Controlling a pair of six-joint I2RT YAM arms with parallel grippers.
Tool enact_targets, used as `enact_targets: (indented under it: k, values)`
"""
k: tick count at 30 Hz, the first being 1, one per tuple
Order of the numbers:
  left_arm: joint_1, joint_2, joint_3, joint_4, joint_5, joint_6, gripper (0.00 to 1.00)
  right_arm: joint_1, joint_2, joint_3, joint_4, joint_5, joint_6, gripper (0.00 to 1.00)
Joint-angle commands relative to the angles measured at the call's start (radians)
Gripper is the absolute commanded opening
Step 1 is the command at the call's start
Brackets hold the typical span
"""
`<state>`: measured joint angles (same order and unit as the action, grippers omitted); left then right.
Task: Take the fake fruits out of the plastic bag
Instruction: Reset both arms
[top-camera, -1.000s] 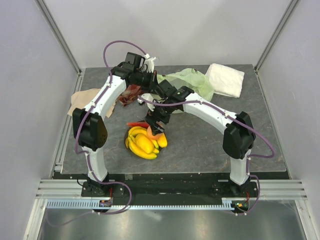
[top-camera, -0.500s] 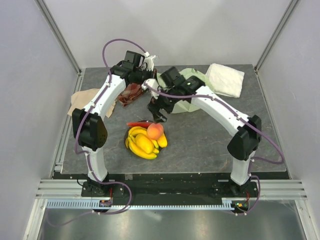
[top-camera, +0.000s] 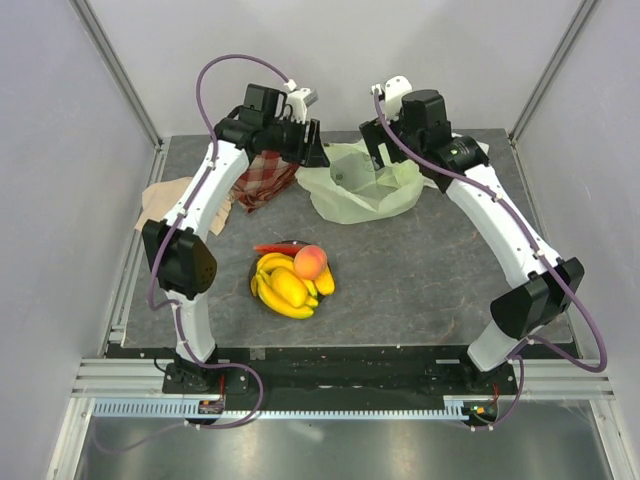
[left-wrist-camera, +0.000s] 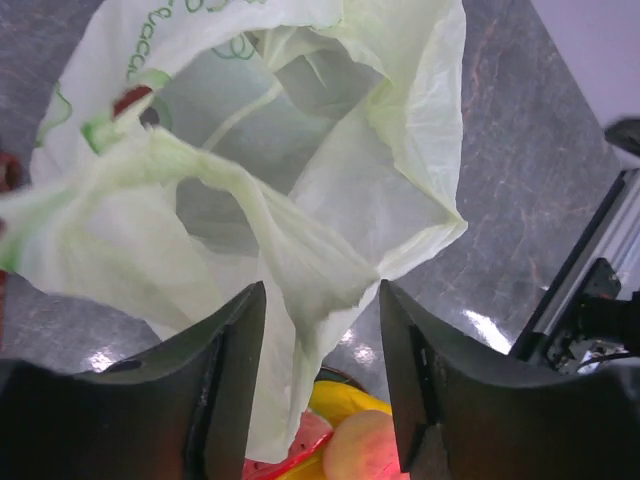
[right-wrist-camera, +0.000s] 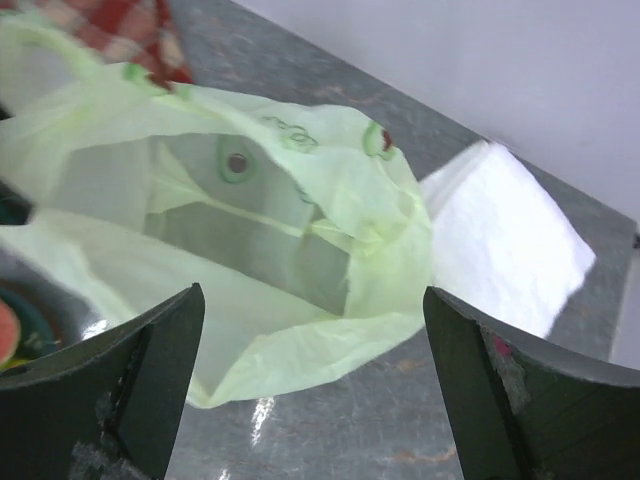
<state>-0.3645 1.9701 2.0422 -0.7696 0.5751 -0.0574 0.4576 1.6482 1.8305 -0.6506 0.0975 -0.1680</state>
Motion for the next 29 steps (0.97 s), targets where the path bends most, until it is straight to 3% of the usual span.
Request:
enact_targets:
  k: [1,6,13,17,20,29]
  values:
    - [0.012,-0.071,0.064,0.003,-0.09,0.056,0.79,-0.011,-0.024,-0.05,0.083,0.223,0.064,0.98]
    - [0.012,-0.21,0.07,0.003,-0.242,0.136,0.98,-0.011,-0.064,-0.05,0.082,0.292,0.087,0.98]
    - [0.015,-0.491,-0.109,-0.002,-0.4,0.243,0.99,-0.01,-0.108,-0.077,0.02,0.376,0.113,0.98]
    - [0.019,-0.611,-0.244,-0.01,-0.522,0.21,0.99,-0.01,-0.146,-0.118,-0.001,0.37,0.12,0.98]
    - [0.055,-0.681,-0.367,-0.01,-0.528,0.151,0.99,-0.01,-0.171,-0.161,-0.001,0.355,0.12,0.98]
    - [0.124,-0.758,-0.503,-0.016,-0.442,0.033,0.99,-0.01,-0.209,-0.195,0.0,0.295,0.11,0.98]
